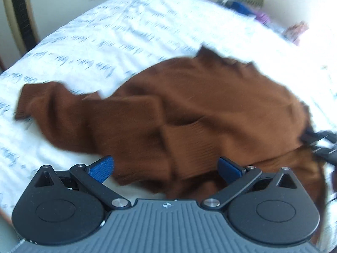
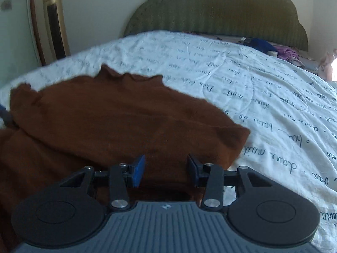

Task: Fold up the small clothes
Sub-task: 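Grasp the other sleeve cuff with the left gripper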

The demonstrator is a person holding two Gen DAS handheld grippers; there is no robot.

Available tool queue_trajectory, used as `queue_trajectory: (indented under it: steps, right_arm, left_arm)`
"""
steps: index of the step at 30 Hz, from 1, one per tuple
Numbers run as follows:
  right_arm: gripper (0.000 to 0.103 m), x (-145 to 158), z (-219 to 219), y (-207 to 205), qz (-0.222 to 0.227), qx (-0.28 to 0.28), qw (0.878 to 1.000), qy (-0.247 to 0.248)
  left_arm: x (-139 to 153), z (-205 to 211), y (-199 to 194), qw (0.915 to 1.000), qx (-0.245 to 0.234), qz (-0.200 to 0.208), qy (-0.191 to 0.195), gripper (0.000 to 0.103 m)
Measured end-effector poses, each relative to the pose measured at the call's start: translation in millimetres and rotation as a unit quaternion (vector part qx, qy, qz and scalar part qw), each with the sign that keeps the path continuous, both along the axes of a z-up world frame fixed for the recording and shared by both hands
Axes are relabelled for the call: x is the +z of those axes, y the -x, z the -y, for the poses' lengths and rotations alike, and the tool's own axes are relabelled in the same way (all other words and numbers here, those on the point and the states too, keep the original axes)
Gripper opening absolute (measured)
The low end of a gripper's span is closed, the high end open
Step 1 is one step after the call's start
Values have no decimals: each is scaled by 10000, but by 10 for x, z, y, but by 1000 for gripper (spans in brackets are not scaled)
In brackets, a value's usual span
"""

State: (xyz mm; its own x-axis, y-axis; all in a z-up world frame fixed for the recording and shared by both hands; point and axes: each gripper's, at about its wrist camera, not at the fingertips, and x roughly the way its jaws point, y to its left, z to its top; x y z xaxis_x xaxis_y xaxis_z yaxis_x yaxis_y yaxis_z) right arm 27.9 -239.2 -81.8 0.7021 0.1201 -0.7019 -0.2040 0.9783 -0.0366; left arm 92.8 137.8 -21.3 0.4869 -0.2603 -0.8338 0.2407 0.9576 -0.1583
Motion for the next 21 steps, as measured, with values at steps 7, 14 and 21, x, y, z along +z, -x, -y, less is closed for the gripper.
queue_trajectory:
  steps: [7, 14, 21]
  right_arm:
    - [76, 296, -104, 32, -12, -206, 9992, -332]
    - [85, 444, -731, 214, 256, 548, 9973, -423]
    - [85, 328, -1071, 332, 53, 901, 9919, -898]
  left_arm:
    - [-366, 408, -160, 9969, -306, 47, -720, 103]
    - [18, -524, -153, 9979, 619, 105, 187, 103]
    - [-80, -1938, -507, 9666, 2118, -271, 1414, 102]
